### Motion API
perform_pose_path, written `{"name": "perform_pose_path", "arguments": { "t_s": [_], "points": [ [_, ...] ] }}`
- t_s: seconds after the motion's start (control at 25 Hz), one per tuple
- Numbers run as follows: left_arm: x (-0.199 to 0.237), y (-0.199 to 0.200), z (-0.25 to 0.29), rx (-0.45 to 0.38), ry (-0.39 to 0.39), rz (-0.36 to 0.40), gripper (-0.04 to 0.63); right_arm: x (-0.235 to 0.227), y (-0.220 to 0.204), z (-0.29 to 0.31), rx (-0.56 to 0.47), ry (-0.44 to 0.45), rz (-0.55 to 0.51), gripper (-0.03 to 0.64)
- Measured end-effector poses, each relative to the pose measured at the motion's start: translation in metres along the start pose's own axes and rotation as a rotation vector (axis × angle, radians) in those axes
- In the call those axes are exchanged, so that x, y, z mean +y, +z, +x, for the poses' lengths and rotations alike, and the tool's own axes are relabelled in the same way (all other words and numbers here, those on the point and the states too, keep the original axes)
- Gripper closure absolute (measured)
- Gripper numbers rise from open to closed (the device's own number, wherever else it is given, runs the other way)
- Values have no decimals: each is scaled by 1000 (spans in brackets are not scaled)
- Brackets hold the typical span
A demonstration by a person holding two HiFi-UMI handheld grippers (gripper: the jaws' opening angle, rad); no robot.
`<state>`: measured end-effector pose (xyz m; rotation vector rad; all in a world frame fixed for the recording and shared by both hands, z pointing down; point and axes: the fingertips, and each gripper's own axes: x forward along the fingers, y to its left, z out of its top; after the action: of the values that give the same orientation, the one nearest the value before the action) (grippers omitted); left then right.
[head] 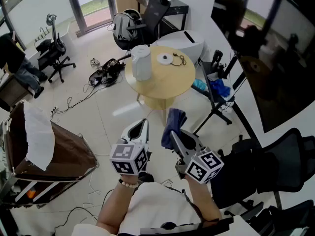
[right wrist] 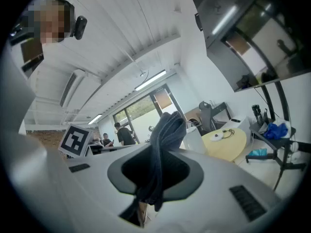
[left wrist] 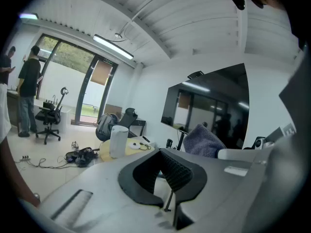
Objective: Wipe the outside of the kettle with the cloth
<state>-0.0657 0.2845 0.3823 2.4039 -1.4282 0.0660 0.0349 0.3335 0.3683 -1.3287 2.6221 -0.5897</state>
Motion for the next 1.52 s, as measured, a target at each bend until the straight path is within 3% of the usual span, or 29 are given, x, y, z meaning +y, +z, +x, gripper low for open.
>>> {"name": "perform_pose_path", "arguments": {
  "t_s": [0.68,1.16,1.52],
  "points": [
    [5,-32,-3,25,44,-22,595,-16,-18,-10,31,19,55,545],
    [90,9,118,22,27,-53,595,-78,22,107,51,-15,2,545],
    [180,45,198,60,43,13,594,-110,47,223,79,-33,-14,545]
  ]
}}
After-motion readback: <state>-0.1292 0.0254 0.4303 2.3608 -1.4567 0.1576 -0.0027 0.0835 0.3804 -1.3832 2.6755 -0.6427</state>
